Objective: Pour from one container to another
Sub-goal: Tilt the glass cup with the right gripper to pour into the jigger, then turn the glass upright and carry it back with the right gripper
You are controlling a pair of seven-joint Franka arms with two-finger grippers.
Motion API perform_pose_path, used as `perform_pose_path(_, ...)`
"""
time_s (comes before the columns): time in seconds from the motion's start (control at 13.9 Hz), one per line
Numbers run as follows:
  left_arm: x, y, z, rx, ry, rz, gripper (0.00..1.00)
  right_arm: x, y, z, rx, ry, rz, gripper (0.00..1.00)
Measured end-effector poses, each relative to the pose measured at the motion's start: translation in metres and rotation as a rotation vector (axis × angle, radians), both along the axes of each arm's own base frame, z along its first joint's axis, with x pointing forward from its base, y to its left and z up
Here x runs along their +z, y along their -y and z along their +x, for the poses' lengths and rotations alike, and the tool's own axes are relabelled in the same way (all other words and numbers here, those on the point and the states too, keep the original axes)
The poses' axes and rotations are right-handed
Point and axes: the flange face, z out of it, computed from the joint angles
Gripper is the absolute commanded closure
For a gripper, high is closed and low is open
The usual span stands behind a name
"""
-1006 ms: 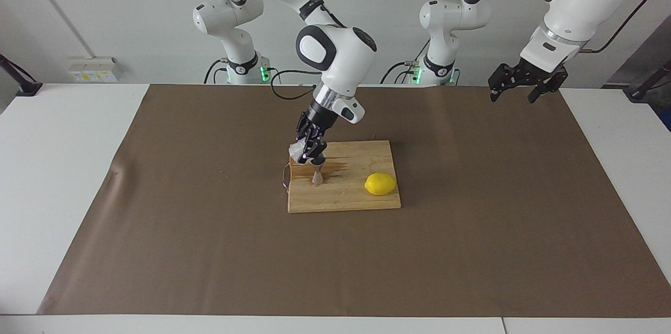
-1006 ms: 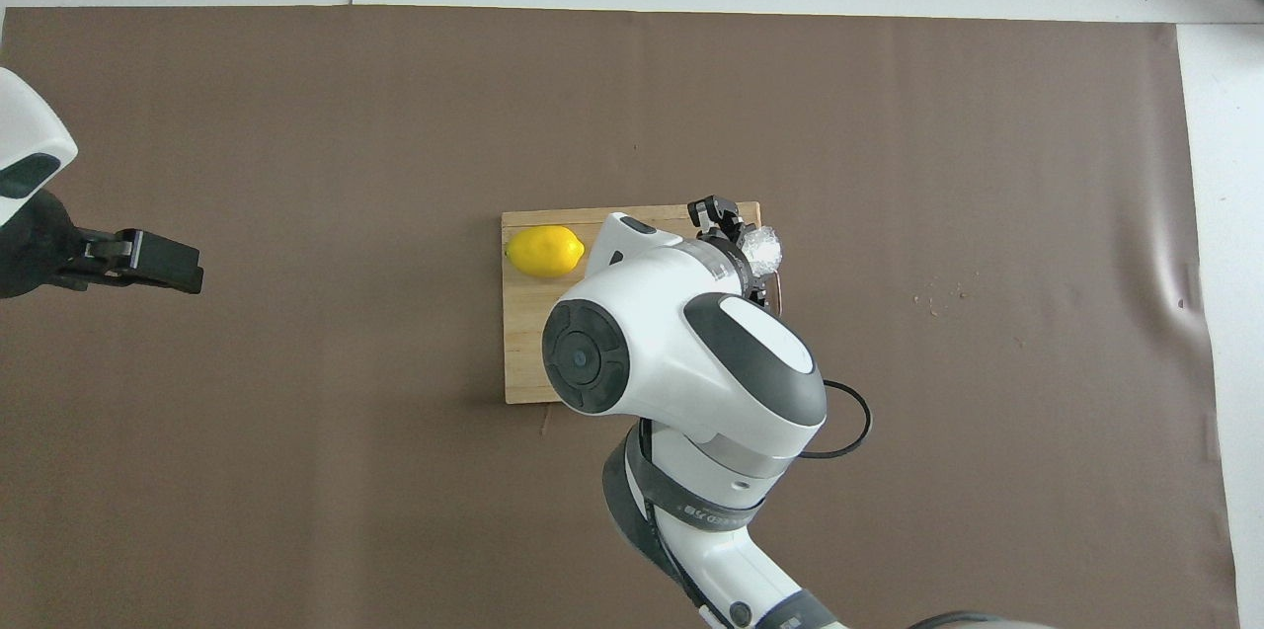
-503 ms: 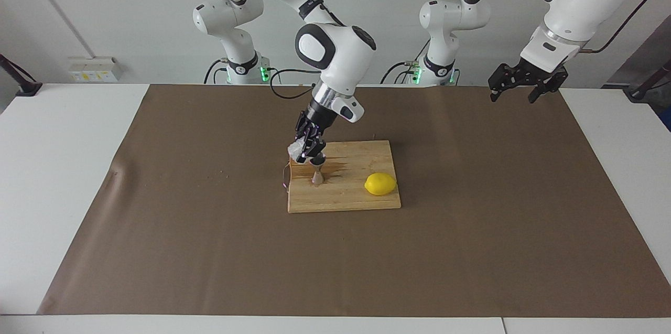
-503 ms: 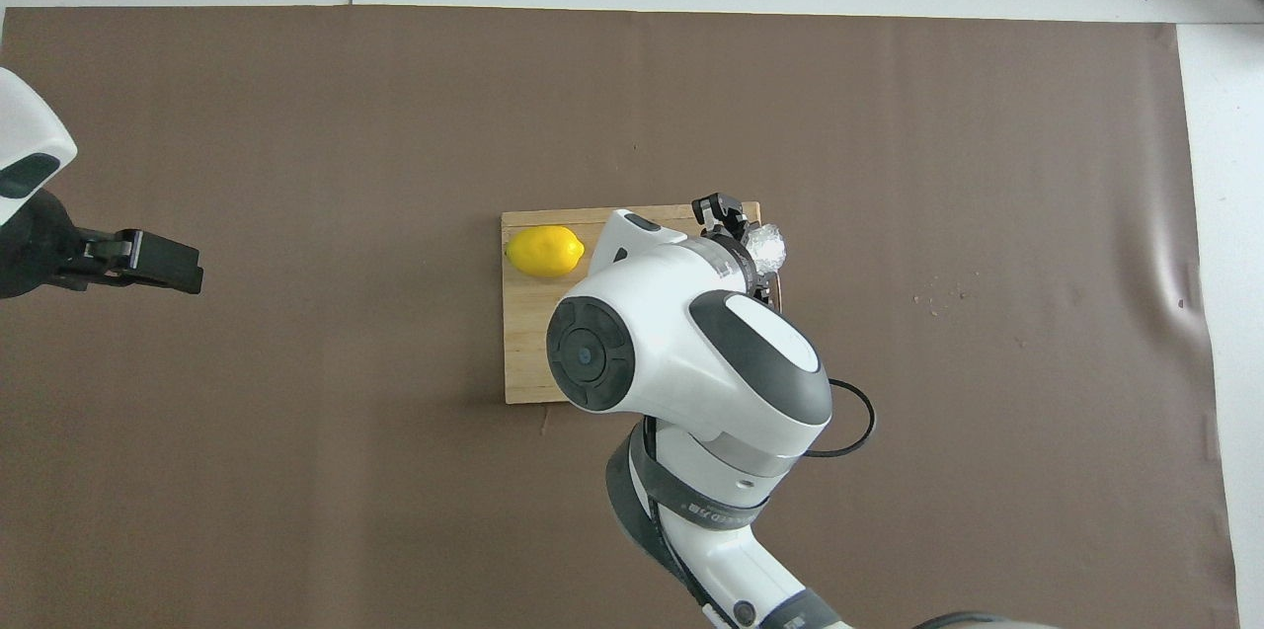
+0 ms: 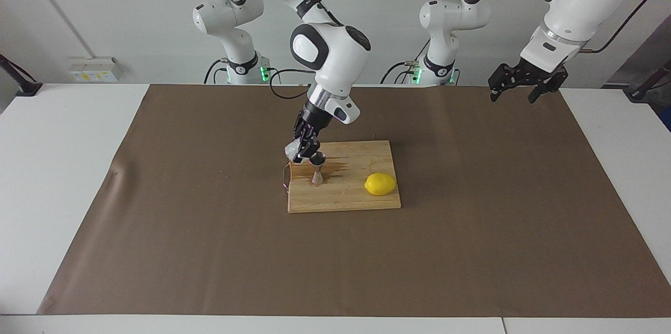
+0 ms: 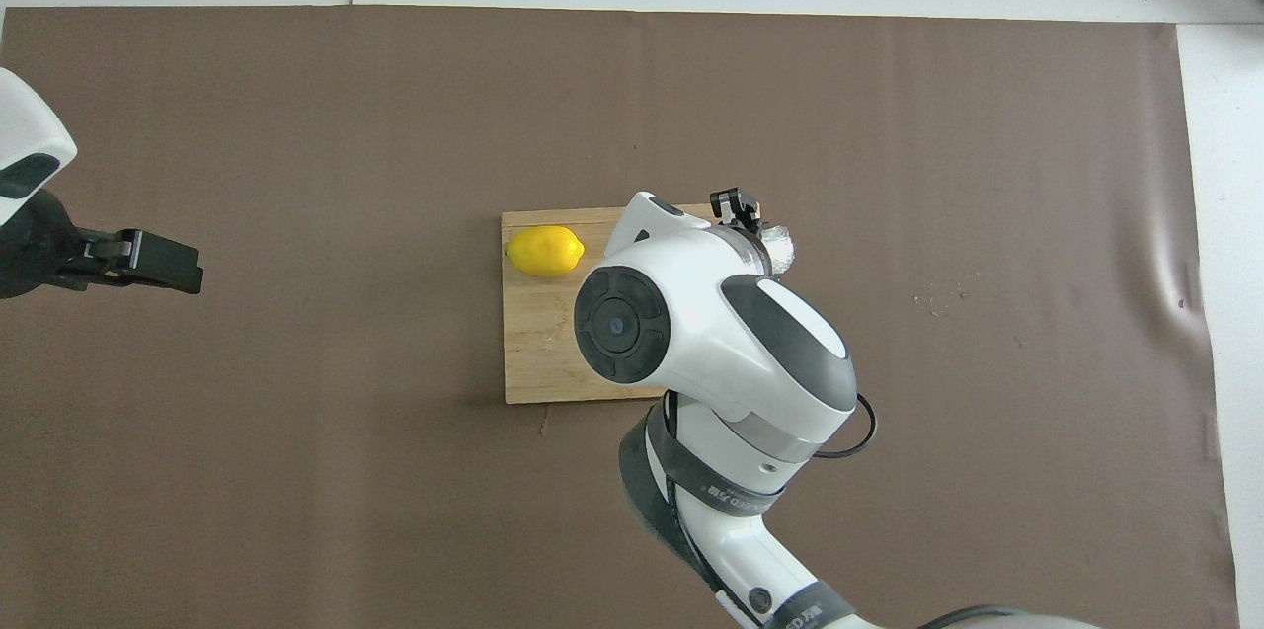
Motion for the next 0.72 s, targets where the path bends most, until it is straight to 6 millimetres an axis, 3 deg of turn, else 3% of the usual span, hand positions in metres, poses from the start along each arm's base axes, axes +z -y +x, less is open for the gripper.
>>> perform_pose_path(0.72,0.0000,0.0000,0.0000,0.000,0.000,0.000,0.00,0.0020,0.0078,0.0045,-0.092,-0.042,0.104,1.00)
